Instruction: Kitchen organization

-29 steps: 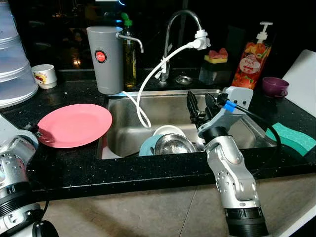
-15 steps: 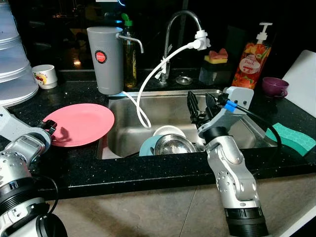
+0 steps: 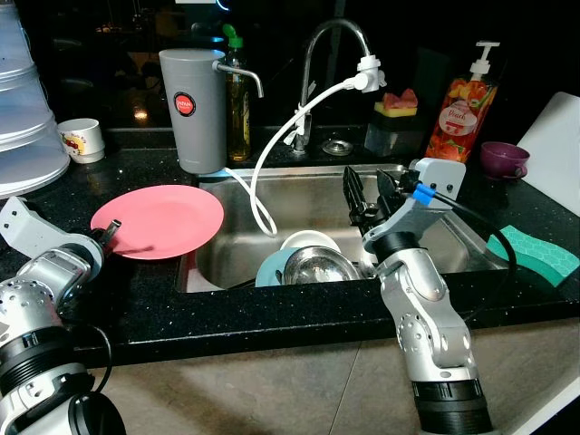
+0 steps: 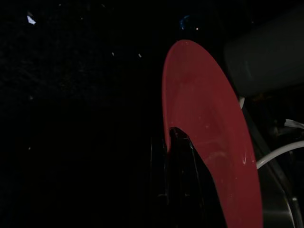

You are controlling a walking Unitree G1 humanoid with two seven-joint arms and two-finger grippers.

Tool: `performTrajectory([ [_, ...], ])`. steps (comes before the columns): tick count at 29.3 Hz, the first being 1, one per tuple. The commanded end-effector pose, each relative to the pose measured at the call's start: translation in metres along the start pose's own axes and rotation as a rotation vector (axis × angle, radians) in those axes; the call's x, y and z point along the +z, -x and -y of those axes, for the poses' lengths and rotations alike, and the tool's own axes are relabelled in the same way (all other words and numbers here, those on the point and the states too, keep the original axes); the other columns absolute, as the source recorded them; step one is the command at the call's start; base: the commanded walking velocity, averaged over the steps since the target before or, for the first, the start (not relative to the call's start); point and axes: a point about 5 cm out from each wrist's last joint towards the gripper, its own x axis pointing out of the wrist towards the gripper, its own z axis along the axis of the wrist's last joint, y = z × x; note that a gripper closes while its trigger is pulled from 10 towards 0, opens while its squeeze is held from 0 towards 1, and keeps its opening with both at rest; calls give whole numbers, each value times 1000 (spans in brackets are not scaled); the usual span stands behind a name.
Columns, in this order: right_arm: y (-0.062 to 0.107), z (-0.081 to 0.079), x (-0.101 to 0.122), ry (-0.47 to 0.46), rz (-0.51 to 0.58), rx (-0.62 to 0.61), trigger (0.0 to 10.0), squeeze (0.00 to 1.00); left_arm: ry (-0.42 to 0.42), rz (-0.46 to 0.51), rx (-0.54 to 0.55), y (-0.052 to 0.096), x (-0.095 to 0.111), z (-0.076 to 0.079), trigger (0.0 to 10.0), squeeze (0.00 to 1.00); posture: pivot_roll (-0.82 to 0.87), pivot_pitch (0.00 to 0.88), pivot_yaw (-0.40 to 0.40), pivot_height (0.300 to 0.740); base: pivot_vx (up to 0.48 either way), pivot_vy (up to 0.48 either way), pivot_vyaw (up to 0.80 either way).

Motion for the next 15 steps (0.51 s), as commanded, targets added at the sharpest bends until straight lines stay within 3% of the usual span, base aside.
performTrajectory([
  [1, -1, 0, 1, -5, 1, 2, 10000, 0, -10, -14, -2, 0, -6, -1, 10000, 0, 31, 88, -36, 740, 0, 0, 0],
  [6, -2, -2, 3, -8, 9, 10, 10000, 0, 37, 44, -165, 7, 2, 21, 10000, 0, 30, 86, -37, 740, 0, 0, 0],
  [8, -2, -3, 4, -9, 13, 16, 10000, 0, 37, 52, -284, 14, 2, 35, 10000, 0, 28, 84, -38, 740, 0, 0, 0],
  [9, -3, -4, 5, -17, 15, 24, 10000, 0, 31, 48, -403, 22, 1, 49, 10000, 0, 28, 83, -38, 740, 0, 0, 0],
  [12, -3, -7, 5, -132, -5, 51, 10000, 0, 10, 33, -569, 34, -2, 67, 10000, 0, 28, 83, -38, 740, 0, 0, 0],
  [13, -3, -8, 4, -217, -25, 65, 10000, 0, 7, 28, -629, 39, -3, 72, 10000, 0, 28, 83, -38, 740, 0, 0, 0],
  [15, -2, -7, 4, -295, -37, 67, 10000, 0, 9, 28, -667, 42, -3, 74, 10000, 0, 28, 83, -38, 740, 0, 0, 0],
])
